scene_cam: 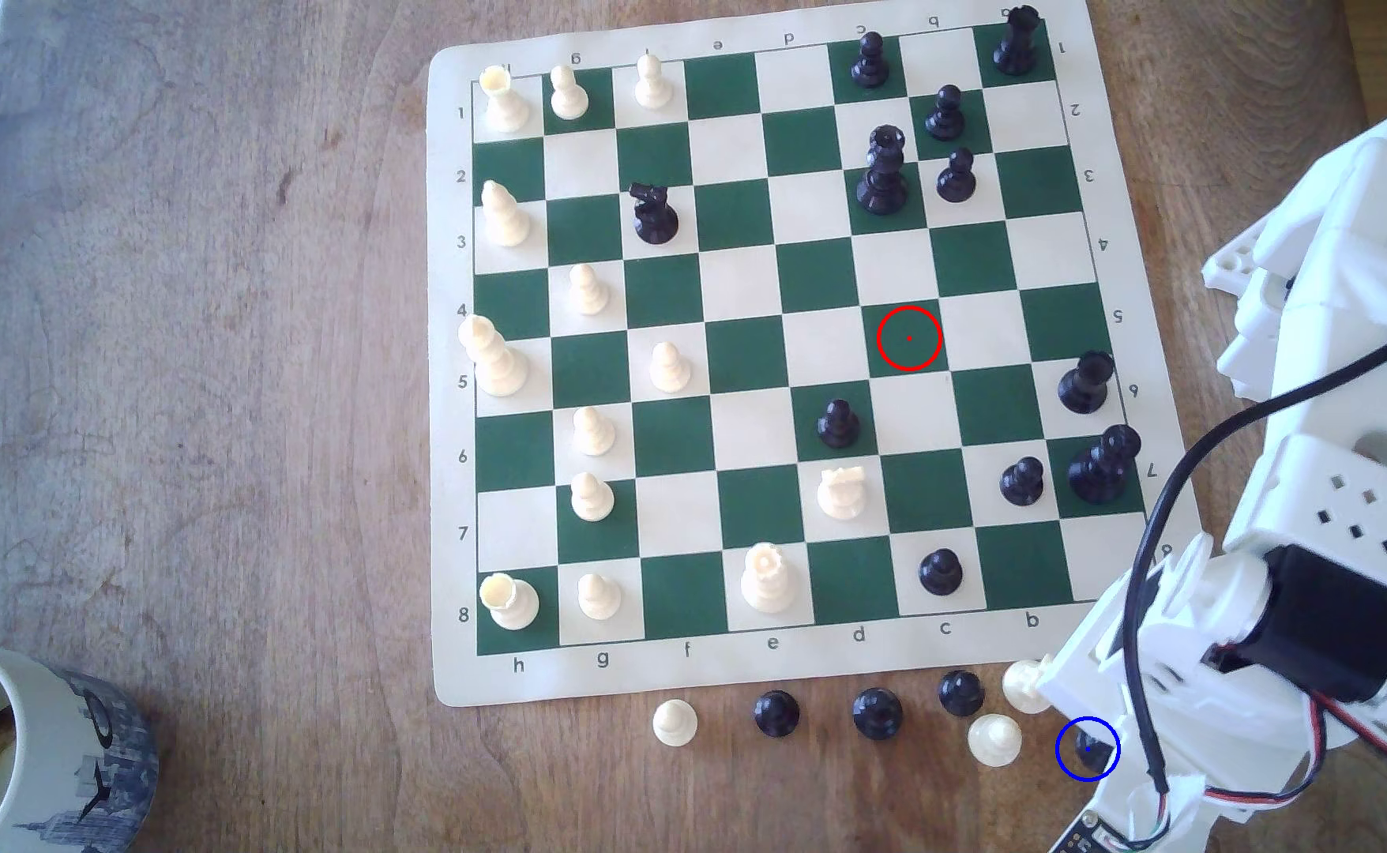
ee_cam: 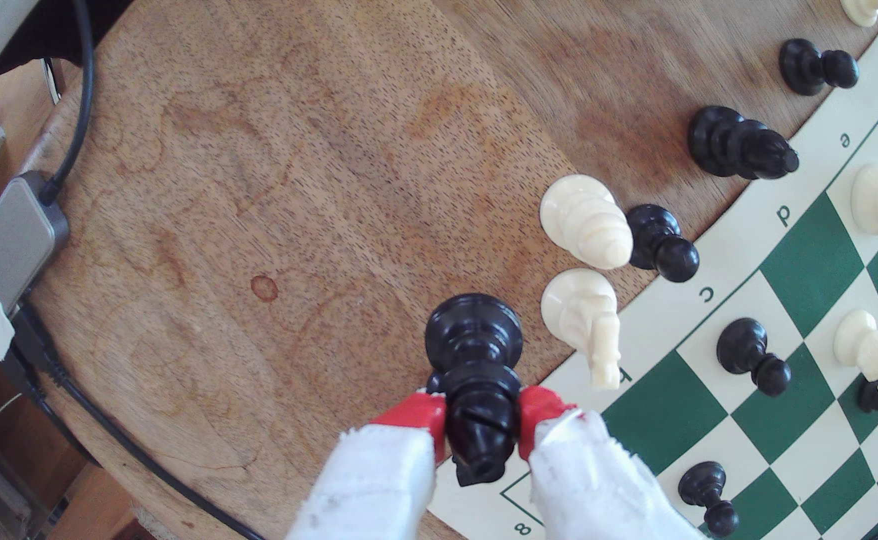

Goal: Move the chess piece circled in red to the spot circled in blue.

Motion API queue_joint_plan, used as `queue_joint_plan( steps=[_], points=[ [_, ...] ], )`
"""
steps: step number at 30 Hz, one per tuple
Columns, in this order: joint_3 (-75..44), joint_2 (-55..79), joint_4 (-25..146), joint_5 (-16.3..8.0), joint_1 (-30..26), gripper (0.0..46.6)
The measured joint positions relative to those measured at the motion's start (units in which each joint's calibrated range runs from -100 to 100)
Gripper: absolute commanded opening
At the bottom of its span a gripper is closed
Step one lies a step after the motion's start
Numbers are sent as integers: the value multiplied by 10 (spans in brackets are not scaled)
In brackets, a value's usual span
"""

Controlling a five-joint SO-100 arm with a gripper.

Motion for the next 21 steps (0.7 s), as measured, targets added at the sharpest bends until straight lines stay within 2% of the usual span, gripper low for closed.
queue_joint_plan(
  steps=[5, 21],
  points=[
    [16, 24, -18, 2, 12, 22],
    [53, 64, -57, 2, -3, 22]
  ],
)
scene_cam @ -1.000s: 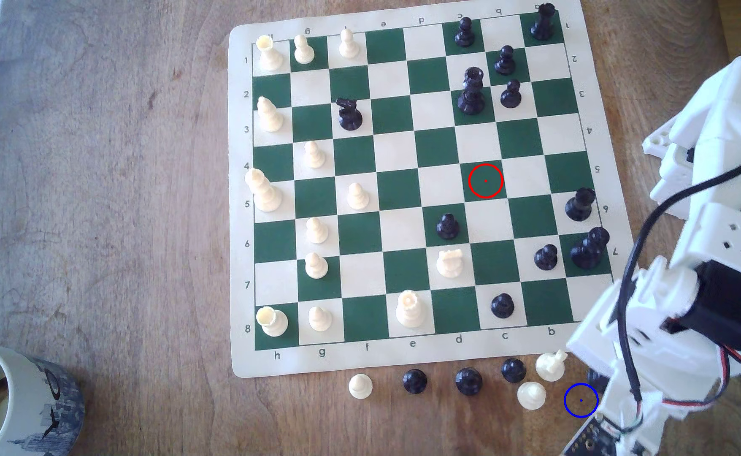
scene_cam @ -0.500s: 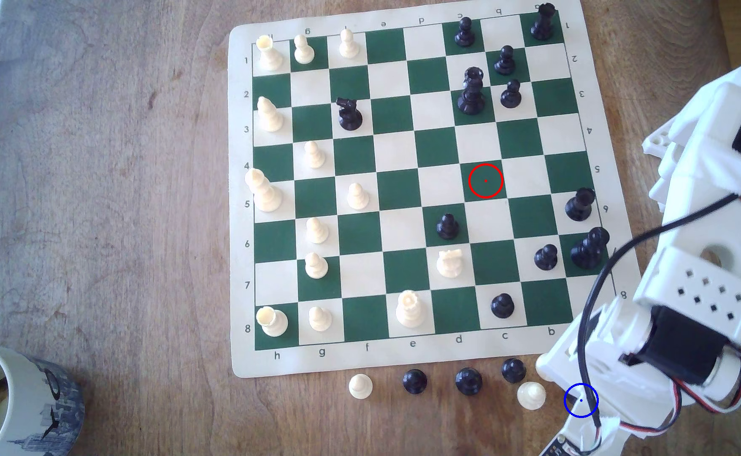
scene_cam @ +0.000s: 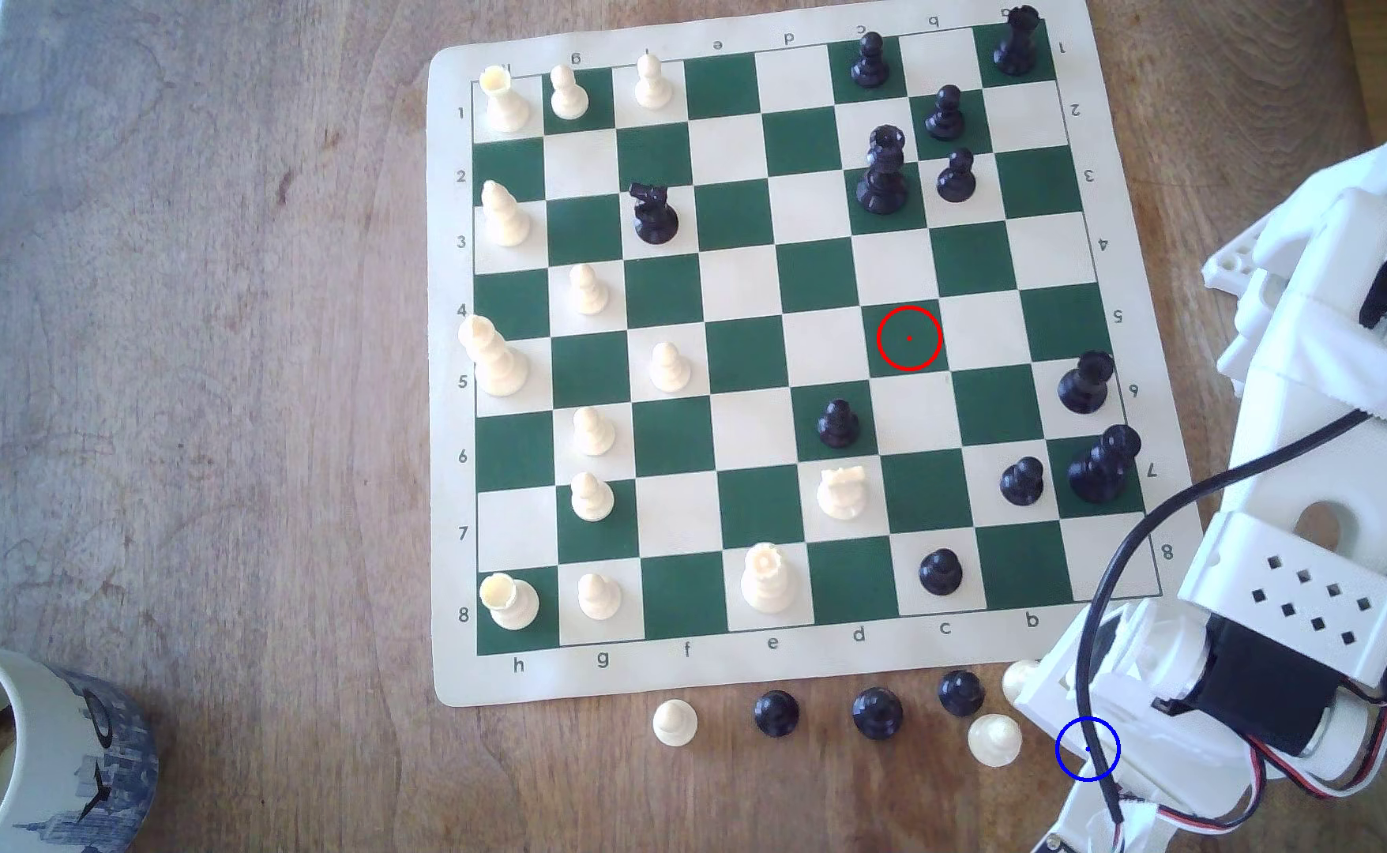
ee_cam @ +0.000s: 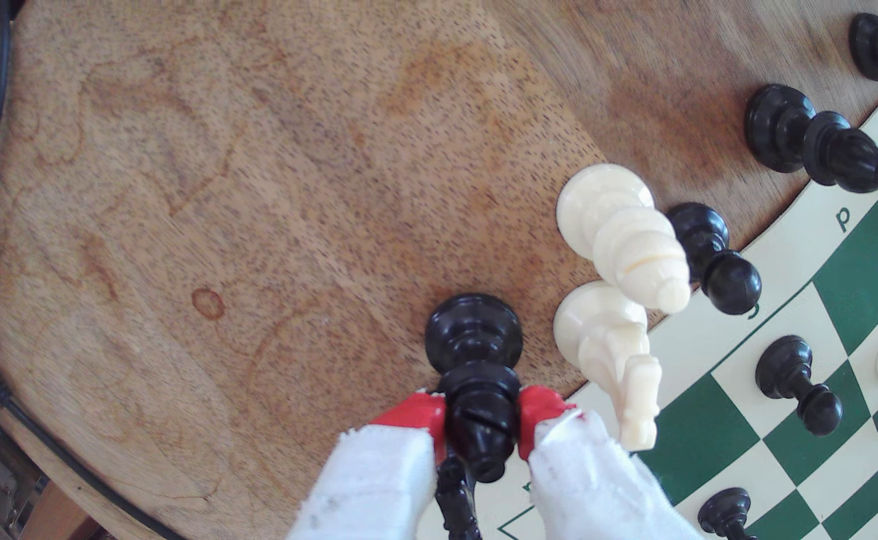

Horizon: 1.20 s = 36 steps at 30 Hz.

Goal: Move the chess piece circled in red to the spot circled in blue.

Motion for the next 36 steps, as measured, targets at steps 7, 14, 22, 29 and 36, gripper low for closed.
queue_joint_plan(
  steps=[7, 14, 22, 29, 36],
  points=[
    [0, 10, -1, 0, 0, 35],
    [0, 20, -2, -6, 0, 43],
    [0, 20, -7, -11, 0, 43],
    [0, 20, -10, -12, 0, 147],
    [0, 20, -10, -20, 7, 180]
  ],
)
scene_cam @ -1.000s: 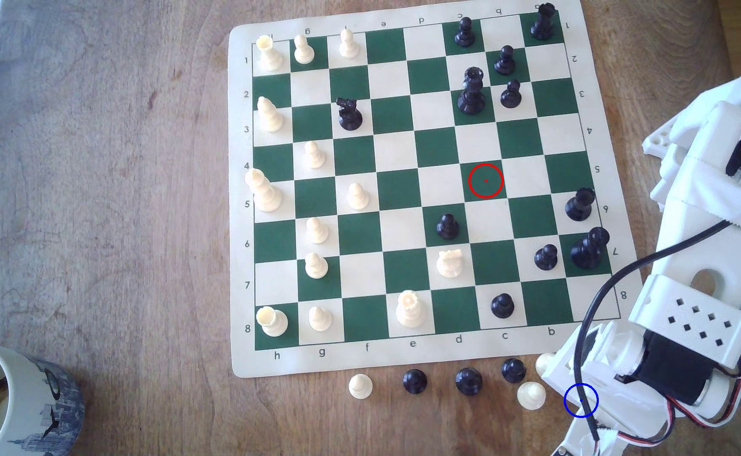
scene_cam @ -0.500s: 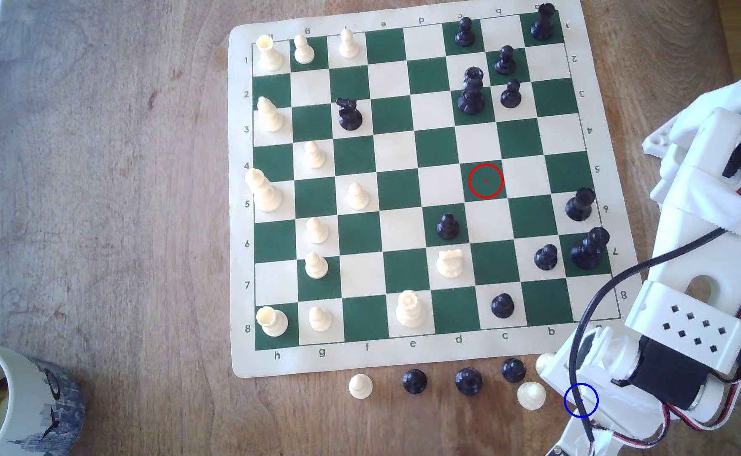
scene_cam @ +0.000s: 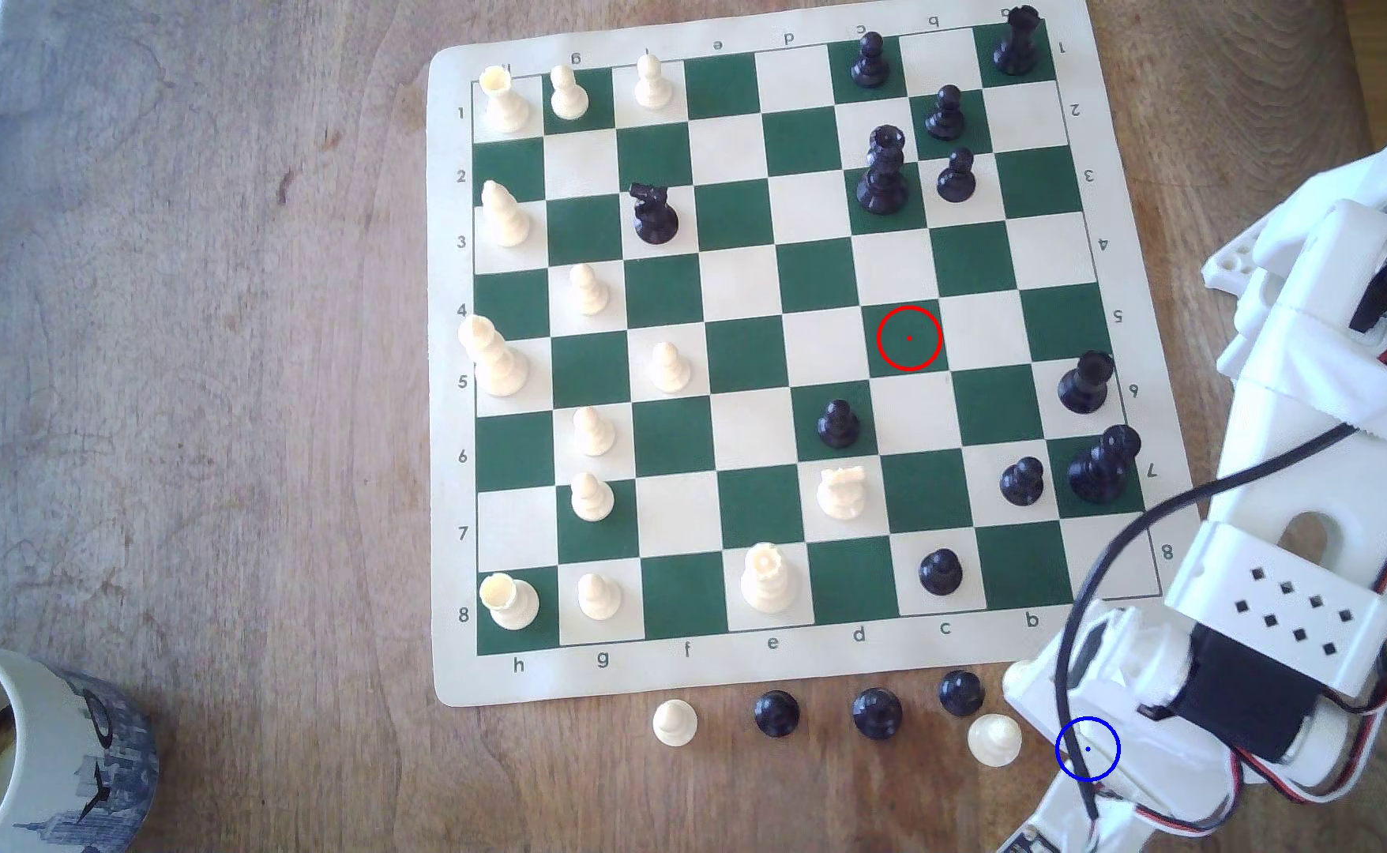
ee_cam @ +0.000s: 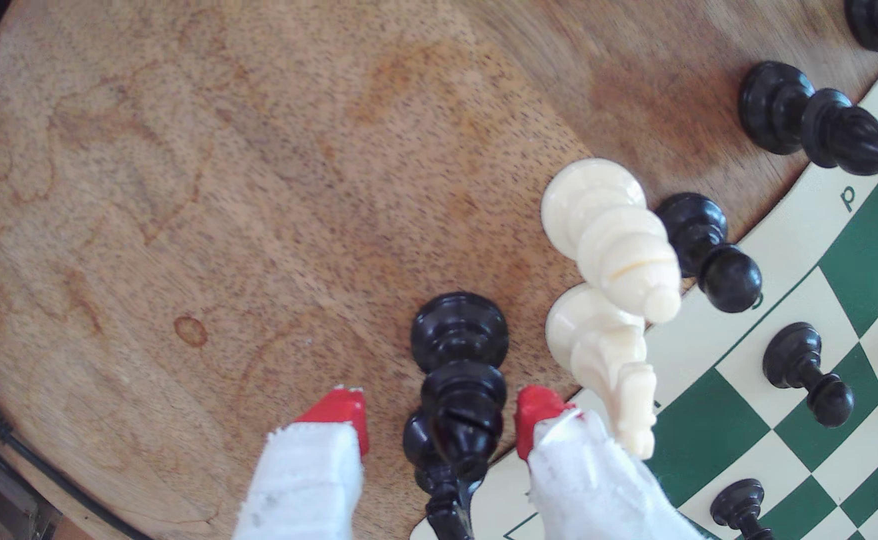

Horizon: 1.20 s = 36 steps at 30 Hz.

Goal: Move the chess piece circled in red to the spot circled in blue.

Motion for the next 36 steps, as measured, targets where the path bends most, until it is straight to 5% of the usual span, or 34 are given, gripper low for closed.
queue_joint_plan(
  steps=[18, 23, 31, 36],
  points=[
    [42, -198, 61, -3, 46, 198],
    [220, -346, -15, 6, 133, 183],
    [510, -570, -312, 32, 377, 158],
    [643, -654, -527, 31, 454, 3]
  ],
)
